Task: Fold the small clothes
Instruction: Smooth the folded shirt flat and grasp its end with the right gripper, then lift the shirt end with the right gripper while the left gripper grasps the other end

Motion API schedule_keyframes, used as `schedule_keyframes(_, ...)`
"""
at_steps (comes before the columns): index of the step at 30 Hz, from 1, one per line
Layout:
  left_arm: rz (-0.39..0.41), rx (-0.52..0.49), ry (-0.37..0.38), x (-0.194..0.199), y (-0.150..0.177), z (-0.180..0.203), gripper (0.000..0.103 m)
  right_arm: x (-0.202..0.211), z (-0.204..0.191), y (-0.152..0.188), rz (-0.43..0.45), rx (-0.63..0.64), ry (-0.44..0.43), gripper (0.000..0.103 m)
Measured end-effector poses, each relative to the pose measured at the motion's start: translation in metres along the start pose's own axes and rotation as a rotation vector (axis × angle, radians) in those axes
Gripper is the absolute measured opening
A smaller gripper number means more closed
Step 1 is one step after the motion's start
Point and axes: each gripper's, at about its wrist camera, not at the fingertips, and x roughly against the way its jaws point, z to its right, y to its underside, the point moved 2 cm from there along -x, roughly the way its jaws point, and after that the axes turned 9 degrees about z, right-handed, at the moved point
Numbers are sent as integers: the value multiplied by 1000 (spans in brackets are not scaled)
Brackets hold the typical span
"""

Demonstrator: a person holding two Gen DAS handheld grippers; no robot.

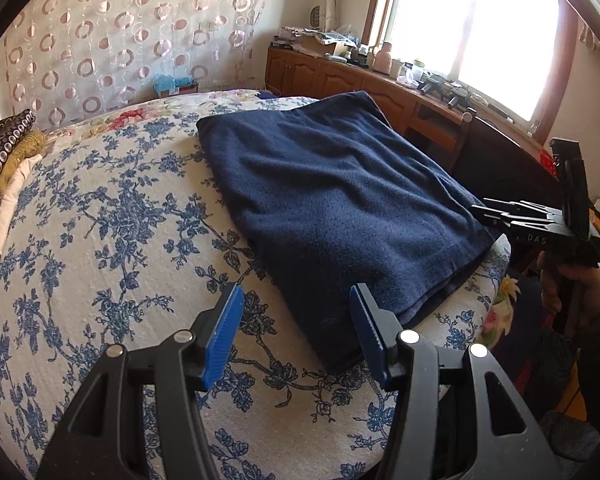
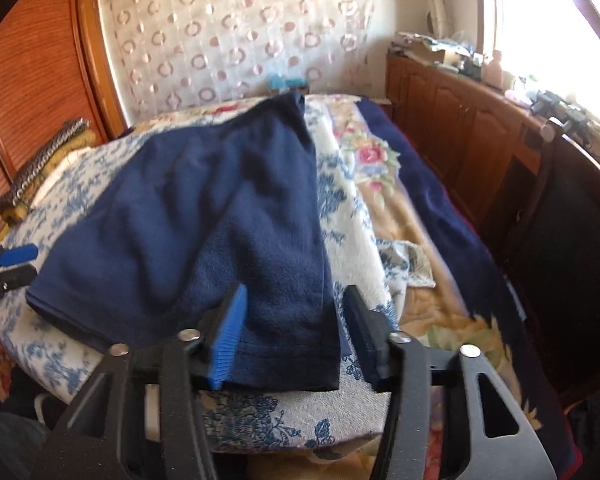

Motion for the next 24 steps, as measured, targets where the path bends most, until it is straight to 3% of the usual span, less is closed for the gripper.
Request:
schedule_keyframes(5,-5,15,11,-3,2,-1,54,-7,8,5,-29,-44,-22,60)
schedule_keyframes(9,-14,74,80,-7,4,-2,32,-6,3,6,-58,-19,-63,60)
schedule_keyframes(15,-40,83,89,-12,7,-1,32,-5,-3,5,-84,-7,-122,40)
schedule_keyframes(17,-64,92,96,-16,9,-1,32,-5,-3,6,-87,-8,-148,24)
schedule_keyframes(19,-66,103,104,-16,9,-2,32,-6,-3,6,-88,-20,-181,17)
schedule_keyframes(24,-70,124,144,-17,10,-4,31,-1,-4,2,-55,-24,-206,12)
